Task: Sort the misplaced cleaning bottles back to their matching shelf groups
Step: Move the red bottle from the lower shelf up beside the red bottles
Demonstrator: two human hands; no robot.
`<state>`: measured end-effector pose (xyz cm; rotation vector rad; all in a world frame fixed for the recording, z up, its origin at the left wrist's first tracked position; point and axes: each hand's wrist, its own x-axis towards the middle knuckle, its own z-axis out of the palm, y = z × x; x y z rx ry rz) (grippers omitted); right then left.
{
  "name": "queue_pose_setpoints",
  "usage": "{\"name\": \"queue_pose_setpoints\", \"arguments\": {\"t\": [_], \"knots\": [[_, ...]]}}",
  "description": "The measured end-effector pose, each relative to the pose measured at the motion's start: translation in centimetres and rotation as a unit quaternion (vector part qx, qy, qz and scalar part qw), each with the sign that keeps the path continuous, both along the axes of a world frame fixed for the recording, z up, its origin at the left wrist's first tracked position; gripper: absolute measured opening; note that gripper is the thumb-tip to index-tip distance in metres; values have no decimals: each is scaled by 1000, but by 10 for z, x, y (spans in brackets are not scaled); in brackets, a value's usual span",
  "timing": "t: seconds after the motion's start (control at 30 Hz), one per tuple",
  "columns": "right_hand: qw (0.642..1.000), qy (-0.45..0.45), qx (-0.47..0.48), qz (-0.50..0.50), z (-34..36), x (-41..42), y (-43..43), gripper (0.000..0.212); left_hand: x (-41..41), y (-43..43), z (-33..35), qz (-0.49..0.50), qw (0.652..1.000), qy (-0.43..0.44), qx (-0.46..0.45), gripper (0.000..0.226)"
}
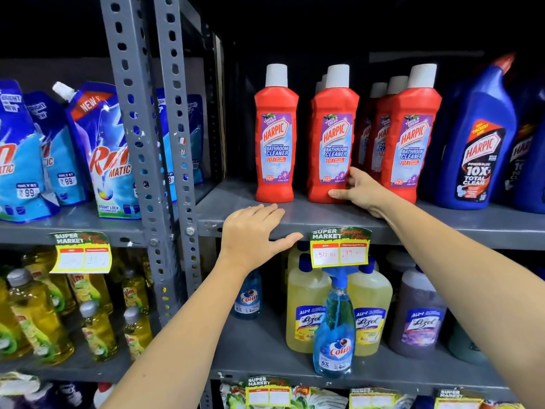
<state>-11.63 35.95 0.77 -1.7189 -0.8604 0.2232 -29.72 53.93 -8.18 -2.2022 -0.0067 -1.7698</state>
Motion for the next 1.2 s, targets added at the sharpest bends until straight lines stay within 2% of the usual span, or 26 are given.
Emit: {"name": "queue_pose_setpoints", "arguments": {"t": [0.53,0.67,0.77,0.87,0.93,0.97,1.0,1.07,1.13,1.2], "knots": [[1000,14,-5,-3,-1,-1,0,61,-4,-4,2,-1,1000,18,-18,55],[999,2,13,-50,-1,-2,-3,57,-11,-10,4,-11,998,48,-51,53],[983,-76,103,-133,0,-17,-16,44,-21,-19,4,14,994,87,-71,56],[918,-176,293,-202,-12,-58,-48,25,-40,-29,-10,42,993,66,-87,51],[886,-200,357,-218,-43,-87,-71,22,-57,-35,-38,60,992,32,-104,45],[885,-203,361,-214,-65,-98,-81,24,-66,-37,-55,58,992,30,-109,43],[896,-197,340,-206,-92,-104,-88,28,-75,-37,-75,49,991,48,-114,41],[938,-179,230,-185,-147,-106,-96,35,-86,-32,-122,33,982,140,-126,39],[969,-154,102,-161,-197,-99,-102,41,-93,-23,-173,37,951,268,-150,42],[986,-108,-2,-125,-229,-90,-106,36,-95,-13,-218,65,907,370,-189,50]]}}
